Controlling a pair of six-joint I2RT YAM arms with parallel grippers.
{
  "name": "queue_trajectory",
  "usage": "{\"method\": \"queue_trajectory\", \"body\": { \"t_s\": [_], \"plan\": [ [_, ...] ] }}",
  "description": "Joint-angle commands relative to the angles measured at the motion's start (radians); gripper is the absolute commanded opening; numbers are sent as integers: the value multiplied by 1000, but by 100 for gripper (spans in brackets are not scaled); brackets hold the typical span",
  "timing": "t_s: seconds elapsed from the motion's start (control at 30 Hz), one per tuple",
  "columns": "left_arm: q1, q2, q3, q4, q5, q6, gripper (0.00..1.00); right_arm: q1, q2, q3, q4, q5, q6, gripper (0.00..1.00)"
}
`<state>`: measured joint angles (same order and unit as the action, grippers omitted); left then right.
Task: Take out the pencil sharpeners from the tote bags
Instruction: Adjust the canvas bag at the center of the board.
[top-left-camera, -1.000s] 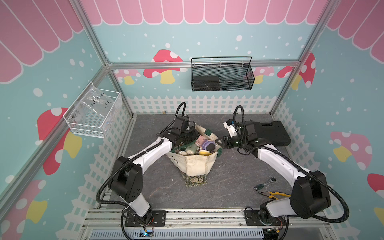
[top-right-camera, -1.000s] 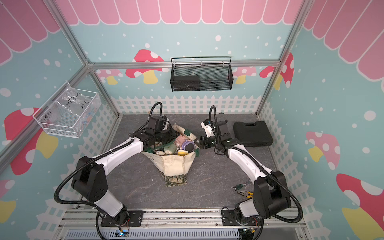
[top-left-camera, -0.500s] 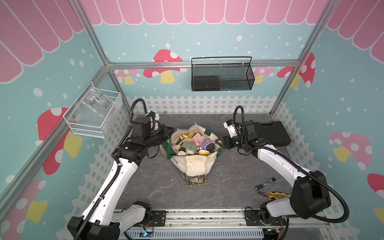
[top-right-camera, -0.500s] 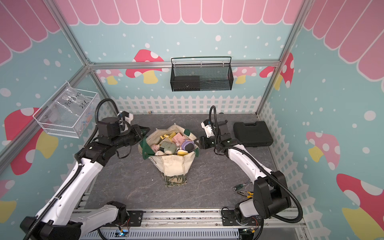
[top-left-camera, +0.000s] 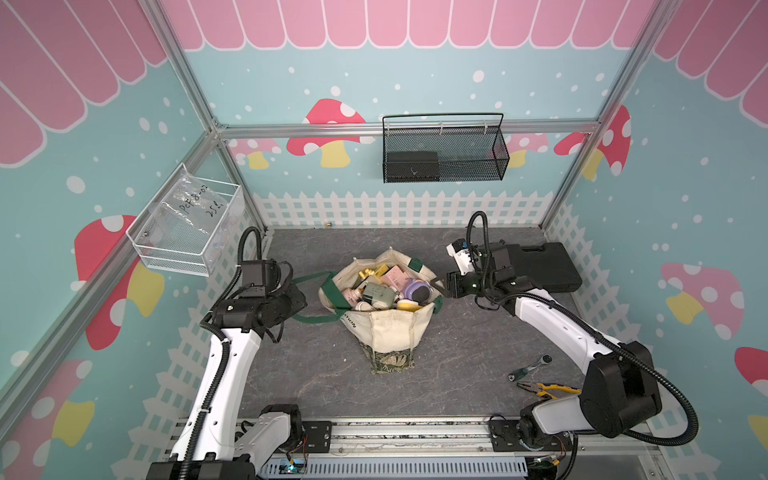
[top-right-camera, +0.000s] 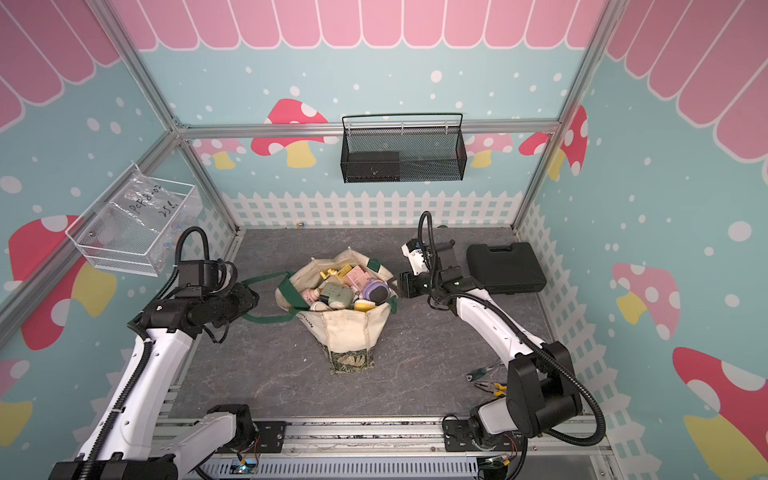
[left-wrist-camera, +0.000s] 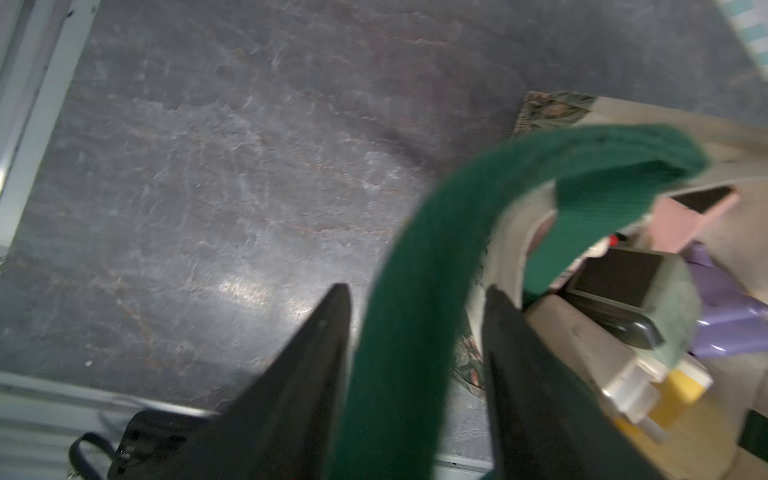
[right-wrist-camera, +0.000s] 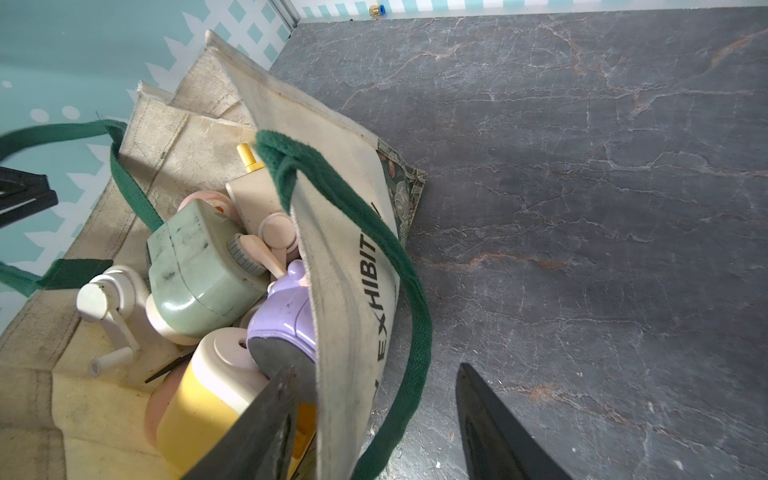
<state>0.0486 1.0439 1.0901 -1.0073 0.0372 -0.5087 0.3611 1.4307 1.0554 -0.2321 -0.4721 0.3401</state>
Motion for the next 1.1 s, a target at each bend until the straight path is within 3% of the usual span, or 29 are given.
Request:
{"method": "queue_trajectory", "body": {
  "t_s": [0.0,0.13,0.2,0.37,0.47,0.63,0.8,1.07],
  "plan": [
    [8,-25,5,-81,-152,41,82,4,-18,11,7,-14,-24,62],
    [20,-41,47,-121,-235,60,85,4,-19,11,7,-16,-26,62],
    [28,-43,56,-120,-199,61,85,4,-22,9,7,-14,-26,62],
    [27,-74,-2,56,274,24,82,4,-29,8,6,-7,-29,62],
    [24,-44,-22,129,377,-32,82,4,-31,6,1,-5,-29,62],
    [-8,49,-19,169,349,-52,82,4,-37,-1,0,-2,-27,62],
    [-100,136,-33,198,296,-51,76,4,-39,-13,-1,-12,-25,62],
    [-124,170,-97,259,271,-62,57,7,-13,-11,-32,-18,-31,60]
  ]
}}
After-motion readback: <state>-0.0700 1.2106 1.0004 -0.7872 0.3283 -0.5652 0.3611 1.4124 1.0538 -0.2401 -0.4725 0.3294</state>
